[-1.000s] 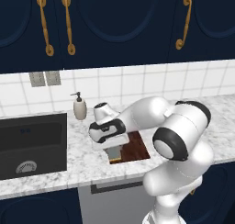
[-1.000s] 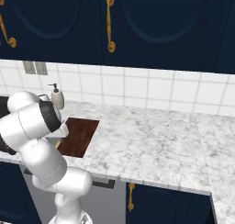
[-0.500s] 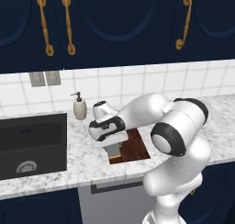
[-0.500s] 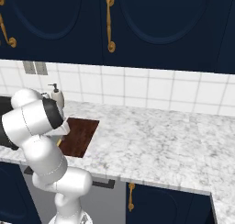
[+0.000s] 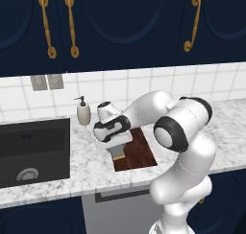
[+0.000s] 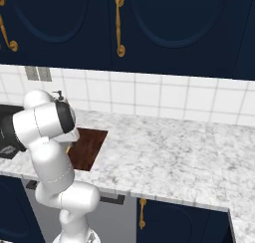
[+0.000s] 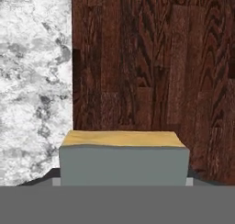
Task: Pick up the sponge from the counter and clean the cutting board by briefly scrubbing or pressing down on the cutting board. Once finished, release the sponge.
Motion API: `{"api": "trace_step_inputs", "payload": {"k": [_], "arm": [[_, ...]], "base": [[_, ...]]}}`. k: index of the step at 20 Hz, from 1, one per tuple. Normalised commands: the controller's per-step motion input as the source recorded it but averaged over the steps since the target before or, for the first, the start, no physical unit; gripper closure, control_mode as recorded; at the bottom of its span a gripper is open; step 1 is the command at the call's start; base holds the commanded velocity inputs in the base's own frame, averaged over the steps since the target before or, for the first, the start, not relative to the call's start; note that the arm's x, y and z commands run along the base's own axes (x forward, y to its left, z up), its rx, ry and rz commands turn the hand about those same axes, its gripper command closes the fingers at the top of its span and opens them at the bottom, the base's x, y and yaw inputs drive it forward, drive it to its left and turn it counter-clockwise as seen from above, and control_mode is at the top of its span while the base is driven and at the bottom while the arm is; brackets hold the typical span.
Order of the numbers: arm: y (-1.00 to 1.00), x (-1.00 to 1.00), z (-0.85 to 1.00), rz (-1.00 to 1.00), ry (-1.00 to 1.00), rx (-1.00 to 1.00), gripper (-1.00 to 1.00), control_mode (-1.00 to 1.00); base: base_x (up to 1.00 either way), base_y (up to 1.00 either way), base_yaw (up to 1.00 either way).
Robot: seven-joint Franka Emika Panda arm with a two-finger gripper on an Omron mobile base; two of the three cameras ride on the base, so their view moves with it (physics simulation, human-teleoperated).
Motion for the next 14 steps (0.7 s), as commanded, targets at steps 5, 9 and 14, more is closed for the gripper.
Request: {"api": "trace_step_inputs", "payload": {"k": [5,9,14], "arm": [[0.00,0.62,-0.10,0.04,-0.04,0.00,1.00,-1.00],[0.00,0.42,-0.18,0.05,-0.15,0.00,1.00,-1.00],[0.00,0.49,-0.27,0.05,-0.16,0.00,1.00,-1.00]], "base": [[0.00,0.00,0.00],[0.00,0.00,0.00],[0.00,0.00,0.00]]}}
